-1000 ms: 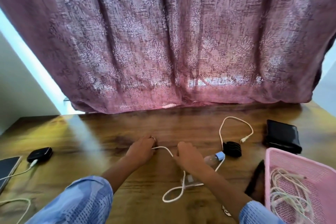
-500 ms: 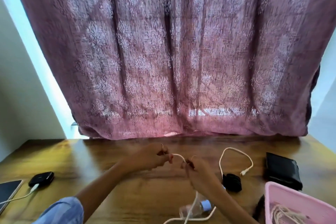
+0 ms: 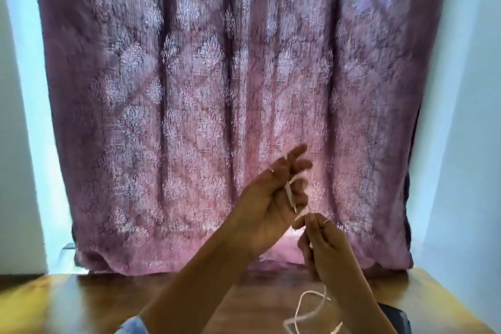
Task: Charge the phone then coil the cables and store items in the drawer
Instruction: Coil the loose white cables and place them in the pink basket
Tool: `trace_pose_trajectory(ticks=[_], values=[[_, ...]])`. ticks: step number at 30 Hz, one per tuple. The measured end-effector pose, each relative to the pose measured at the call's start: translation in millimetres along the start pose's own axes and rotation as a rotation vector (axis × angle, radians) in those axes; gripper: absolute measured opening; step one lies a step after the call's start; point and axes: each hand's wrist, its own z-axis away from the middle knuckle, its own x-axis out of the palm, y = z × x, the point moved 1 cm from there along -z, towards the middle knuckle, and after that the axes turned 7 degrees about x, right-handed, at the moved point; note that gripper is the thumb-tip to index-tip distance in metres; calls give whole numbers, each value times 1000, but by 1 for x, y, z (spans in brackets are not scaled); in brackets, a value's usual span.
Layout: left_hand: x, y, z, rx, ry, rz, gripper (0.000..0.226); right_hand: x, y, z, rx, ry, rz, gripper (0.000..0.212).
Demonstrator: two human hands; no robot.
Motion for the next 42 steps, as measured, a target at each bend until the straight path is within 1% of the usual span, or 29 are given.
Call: trace_pose_trajectory(ticks=[2, 4, 8, 10, 12, 14, 16, 19, 20, 21, 23, 25, 26, 27, 29, 31, 34, 37, 39, 42], values=[[12, 6, -16, 87, -10, 51, 40, -3, -3, 0, -24, -18, 45, 31], [21, 8, -27, 142, 7, 6, 43, -6, -8, 1, -65, -34, 149, 31], [25, 2, -43, 257, 72, -326, 49, -17, -30, 5, -181, -15, 461, 24], [21, 4, -47, 351, 58, -570, 51, -22, -43, 7, -188, -2, 559, 19], [18, 6, -49, 446, 7, -924, 53, -24, -55, 8, -145, 8, 602, 15], [19, 5, -45, 541, -2, -1276, 53, -26, -62, 8, -101, 11, 646, 14], [21, 5, -41, 629, -71, -1493, 53, -31, -68, 6, -77, 9, 719, 13], [9, 16, -45, 706, -185, -1841, 64, -41, -79, 5, -67, 45, 767, 11], [5, 21, -46, 700, -208, -1956, 66, -45, -84, 4, -94, 68, 785, 12], [2, 25, -47, 657, -226, -2041, 68, -47, -89, 4, -133, 92, 797, 12], [1, 30, -45, 513, -256, -2108, 69, -49, -102, 3, -232, 140, 779, 12], [2, 32, -41, 363, -243, -2082, 65, -47, -113, 1, -336, 194, 754, 11], [3, 34, -41, 287, -223, -2045, 58, -46, -118, -1, -394, 227, 756, 11], [6, 36, -42, 222, -188, -1955, 48, -45, -123, -4, -451, 261, 761, 12], [13, 36, -43, 125, -121, -1657, 34, -43, -130, -11, -543, 319, 746, 14], [22, 39, -39, 92, -79, -1429, 30, -41, -137, -19, -617, 358, 724, 16], [29, 48, -35, 65, -75, -1141, 34, -36, -149, -28, -714, 380, 697, 18], [36, 54, -32, 52, -121, -979, 44, -27, -160, -37, -776, 383, 672, 16], [41, 55, -30, 9, -125, -891, 46, -20, -164, -44, -790, 366, 641, 15], [50, 60, -29, -16, -120, -629, 39, -11, -156, -57, -744, 278, 597, 19]])
